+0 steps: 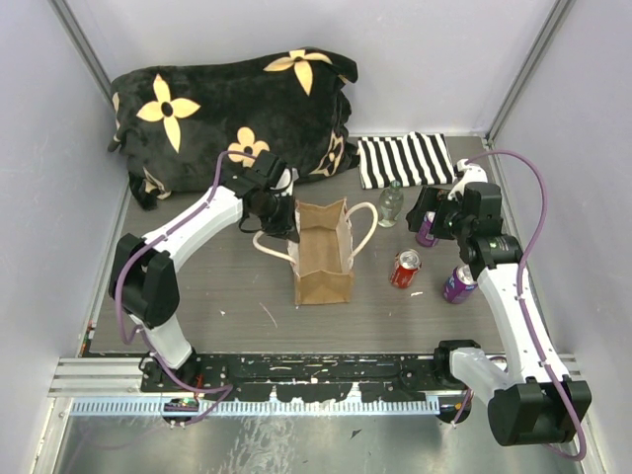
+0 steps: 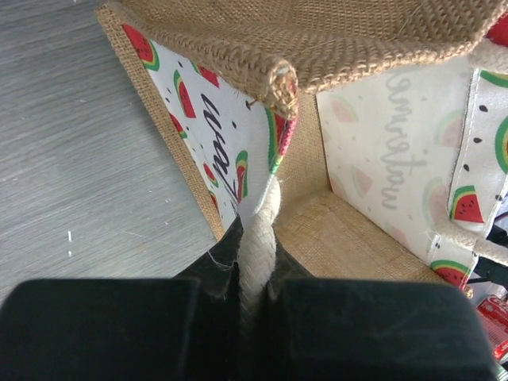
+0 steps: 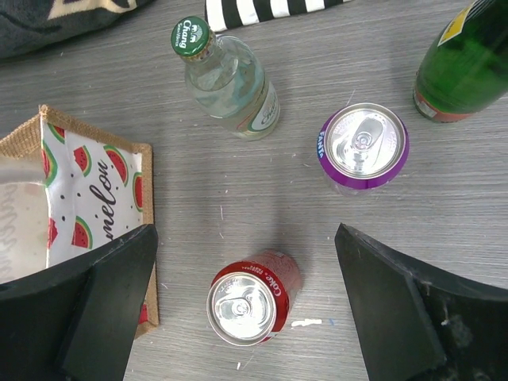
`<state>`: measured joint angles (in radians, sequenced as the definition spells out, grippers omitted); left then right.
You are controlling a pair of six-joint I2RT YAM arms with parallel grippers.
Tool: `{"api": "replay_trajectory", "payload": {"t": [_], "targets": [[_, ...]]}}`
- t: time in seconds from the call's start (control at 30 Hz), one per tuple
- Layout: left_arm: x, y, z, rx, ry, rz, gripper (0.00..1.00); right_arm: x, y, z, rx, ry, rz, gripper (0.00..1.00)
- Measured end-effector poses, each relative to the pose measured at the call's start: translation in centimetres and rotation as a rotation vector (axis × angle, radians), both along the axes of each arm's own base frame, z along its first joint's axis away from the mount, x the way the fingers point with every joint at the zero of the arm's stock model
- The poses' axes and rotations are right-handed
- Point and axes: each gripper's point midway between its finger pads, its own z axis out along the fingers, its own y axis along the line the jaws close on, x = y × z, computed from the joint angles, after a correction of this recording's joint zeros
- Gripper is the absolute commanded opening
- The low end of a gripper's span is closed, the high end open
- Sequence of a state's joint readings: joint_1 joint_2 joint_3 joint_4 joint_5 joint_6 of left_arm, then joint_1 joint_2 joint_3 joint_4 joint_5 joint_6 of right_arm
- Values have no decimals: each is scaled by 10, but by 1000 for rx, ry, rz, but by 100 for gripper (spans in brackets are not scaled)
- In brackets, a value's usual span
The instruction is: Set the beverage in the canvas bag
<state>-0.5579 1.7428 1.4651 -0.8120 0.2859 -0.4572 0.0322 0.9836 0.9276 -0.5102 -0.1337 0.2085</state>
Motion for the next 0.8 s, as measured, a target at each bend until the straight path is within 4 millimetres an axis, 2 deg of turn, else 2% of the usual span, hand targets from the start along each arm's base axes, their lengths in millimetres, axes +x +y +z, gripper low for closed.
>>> {"api": "replay_trajectory", "payload": {"t": [0.2, 0.23, 0.33, 0.4, 0.43, 0.6, 0.8], "targets": [[-4, -5, -1, -6, 14, 11, 0, -1, -2, 3, -7, -10, -11, 100], [-5, -5, -2, -6, 19, 14, 3, -1, -3, 3, -9, -10, -15, 100], [-8, -4, -8, -3, 34, 22, 47, 0, -5, 2, -15, -10, -25, 100], [-9, -5, -8, -10, 40, 19, 69, 0, -9, 3, -27, -13, -44, 100], [-9, -6, -7, -16, 37, 15, 75, 1, -12, 3, -37, -17, -60, 100], [-9, -9, 0, -45, 19, -5, 92, 4, -31, 7, -97, -39, -145, 100], [-1, -13, 19, -72, -50, -37, 95, 24, -44, 18, -171, -35, -183, 100]]}}
